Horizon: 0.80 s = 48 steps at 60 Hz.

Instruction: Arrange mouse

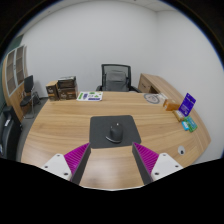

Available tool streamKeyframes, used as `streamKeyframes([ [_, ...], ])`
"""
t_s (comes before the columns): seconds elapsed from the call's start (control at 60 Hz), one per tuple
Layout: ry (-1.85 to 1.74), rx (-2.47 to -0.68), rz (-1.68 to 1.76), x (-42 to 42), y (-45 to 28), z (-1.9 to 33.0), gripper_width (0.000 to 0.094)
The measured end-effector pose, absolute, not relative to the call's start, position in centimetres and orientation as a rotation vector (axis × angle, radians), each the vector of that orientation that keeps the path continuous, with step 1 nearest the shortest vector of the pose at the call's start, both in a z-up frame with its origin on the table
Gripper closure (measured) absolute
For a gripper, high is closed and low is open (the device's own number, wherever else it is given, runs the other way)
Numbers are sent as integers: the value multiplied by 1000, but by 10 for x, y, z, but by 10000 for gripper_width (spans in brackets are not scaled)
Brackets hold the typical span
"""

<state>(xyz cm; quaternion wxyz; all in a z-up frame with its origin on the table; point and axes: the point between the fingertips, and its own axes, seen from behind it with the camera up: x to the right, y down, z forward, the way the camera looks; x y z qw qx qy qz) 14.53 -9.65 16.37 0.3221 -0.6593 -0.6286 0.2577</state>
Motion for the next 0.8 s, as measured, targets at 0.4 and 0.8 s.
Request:
streamKeyframes([
  [0.4, -1639, -1715, 687, 295, -120, 252, 76],
  [0.8, -1593, -1731, 675, 329, -105, 260, 76],
])
